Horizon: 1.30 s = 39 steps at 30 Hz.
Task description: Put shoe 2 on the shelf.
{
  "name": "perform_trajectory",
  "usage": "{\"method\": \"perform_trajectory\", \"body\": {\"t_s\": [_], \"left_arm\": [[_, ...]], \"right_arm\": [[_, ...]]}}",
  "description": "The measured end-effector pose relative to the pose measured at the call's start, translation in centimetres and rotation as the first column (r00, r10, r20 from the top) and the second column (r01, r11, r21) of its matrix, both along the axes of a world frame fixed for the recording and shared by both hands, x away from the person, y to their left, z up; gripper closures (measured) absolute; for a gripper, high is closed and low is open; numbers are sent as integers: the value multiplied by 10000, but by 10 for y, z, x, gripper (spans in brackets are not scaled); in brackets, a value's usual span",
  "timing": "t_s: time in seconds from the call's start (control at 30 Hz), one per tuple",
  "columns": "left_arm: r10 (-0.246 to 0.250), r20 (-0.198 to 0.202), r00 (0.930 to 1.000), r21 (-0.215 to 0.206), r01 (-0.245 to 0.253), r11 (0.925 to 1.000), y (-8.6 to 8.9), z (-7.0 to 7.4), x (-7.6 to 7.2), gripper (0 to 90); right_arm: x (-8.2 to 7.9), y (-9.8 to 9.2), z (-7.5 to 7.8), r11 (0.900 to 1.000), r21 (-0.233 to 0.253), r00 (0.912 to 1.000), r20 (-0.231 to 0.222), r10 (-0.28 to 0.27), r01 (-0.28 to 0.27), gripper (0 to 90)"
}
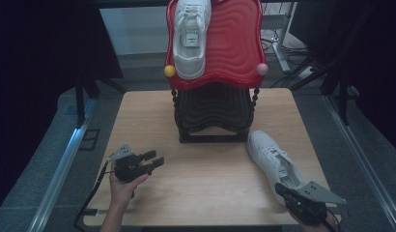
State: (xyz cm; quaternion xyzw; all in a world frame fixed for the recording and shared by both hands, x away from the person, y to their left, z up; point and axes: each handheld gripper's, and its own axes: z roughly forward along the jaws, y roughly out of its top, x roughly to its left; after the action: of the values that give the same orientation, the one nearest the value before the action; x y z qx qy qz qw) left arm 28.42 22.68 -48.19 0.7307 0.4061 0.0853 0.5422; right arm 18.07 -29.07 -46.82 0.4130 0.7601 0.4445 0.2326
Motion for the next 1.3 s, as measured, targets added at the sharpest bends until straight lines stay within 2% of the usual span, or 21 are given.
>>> {"method": "perform_trajectory", "body": {"t_s": [0.07,0.2,0.3,0.37,0.5,0.6,0.7,0.77,1.1,1.2,1.3], "left_arm": [[7,-19,10000,6,-7,10000,0,0,0,466],[-13,-81,10000,-20,13,10000,-1,-1,0,466],[-39,-82,10000,9,39,10000,-1,-1,0,466],[-28,-69,10000,3,28,10000,-1,-1,-1,466],[4,-72,10000,-41,-4,10000,0,-1,0,466],[14,-90,10000,-81,-15,10000,1,-1,0,466],[-11,-170,9999,-241,7,9997,3,-3,1,466],[-15,-192,9998,-269,10,9996,3,-3,0,466],[-14,-218,9998,-331,7,9995,4,-3,0,466],[-35,-246,9997,-319,27,9995,3,-3,0,466],[-65,-283,9996,-354,55,9994,2,-4,0,466]], "right_arm": [[3,1,8,9999,73,9998,182,99,-100,811],[17,-3,20,9997,244,9985,548,-25,11,650],[31,-16,25,9958,864,9972,646,-372,316,575],[42,-27,29,9918,1075,9955,566,-755,691,532],[65,-45,33,9892,1016,9924,524,-1113,1055,498],[80,-50,27,9887,1077,9939,257,-1073,1040,471],[91,-51,16,9906,830,9941,-167,-1073,1083,443],[96,-52,9,9916,909,9951,-445,-881,919,434],[108,-46,-9,9948,76,9917,-802,-1009,1018,474],[108,-48,-11,9960,229,9938,-718,-845,863,541],[105,-42,-11,9970,-290,9954,-618,-733,717,556]]}}
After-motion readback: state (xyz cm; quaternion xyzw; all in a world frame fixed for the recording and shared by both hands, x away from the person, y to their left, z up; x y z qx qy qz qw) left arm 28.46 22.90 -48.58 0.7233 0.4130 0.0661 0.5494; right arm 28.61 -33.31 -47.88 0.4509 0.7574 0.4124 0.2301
